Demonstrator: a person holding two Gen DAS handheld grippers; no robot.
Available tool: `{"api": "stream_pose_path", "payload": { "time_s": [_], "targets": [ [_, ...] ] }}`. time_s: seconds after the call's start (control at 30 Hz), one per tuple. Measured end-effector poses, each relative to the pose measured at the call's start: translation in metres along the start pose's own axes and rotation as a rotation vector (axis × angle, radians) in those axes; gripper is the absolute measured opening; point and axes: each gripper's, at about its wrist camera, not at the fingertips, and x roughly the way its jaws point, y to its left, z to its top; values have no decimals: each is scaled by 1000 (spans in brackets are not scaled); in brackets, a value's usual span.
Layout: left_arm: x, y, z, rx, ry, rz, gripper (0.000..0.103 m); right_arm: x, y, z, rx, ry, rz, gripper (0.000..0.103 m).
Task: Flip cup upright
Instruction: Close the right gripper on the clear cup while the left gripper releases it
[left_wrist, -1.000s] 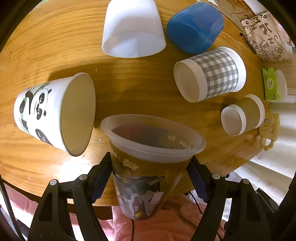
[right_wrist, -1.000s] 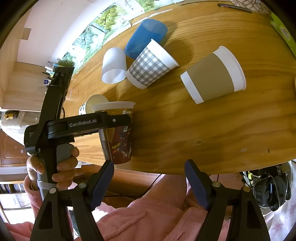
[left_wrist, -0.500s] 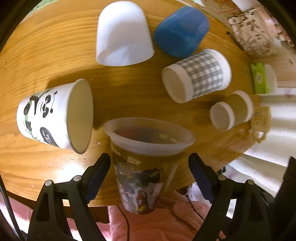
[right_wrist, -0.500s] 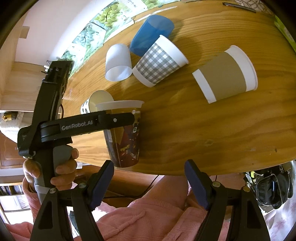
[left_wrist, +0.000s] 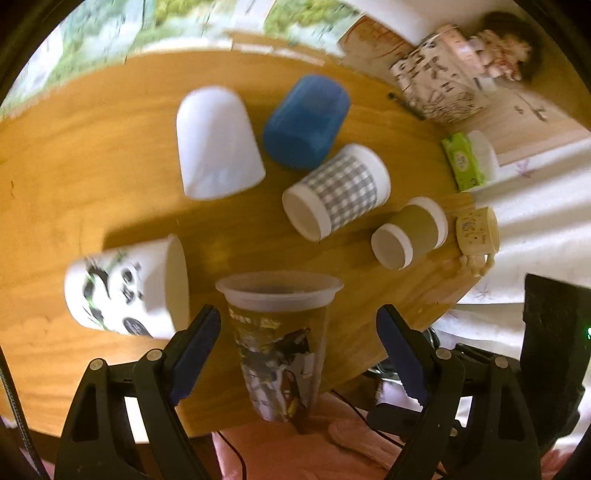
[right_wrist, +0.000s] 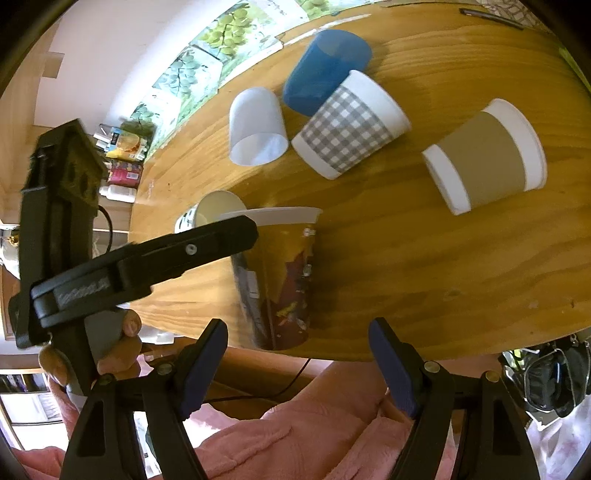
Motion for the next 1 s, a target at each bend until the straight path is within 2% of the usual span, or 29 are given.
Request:
{"api": "stream_pose_path", "payload": {
  "time_s": [0.13, 0.43, 0.6, 0.73, 1.0],
  "targets": [
    [-11, -1, -1, 58, -69, 3, 89, 6, 10, 0, -25, -28, -5, 79],
    [-24, 12, 1, 86, -175, -10, 89, 26, 27, 5, -26, -63, -45, 79],
    [-35, 22, -1, 78, -224, -87, 88, 40, 36, 11, 9, -72, -70, 79],
    [-42, 29, -1, 77, -259, -104, 88, 49, 39, 14, 60, -76, -108, 79],
    [-42, 42, -1, 111, -245, -97, 88, 65, 41, 21, 123, -74, -130, 79]
  ]
}}
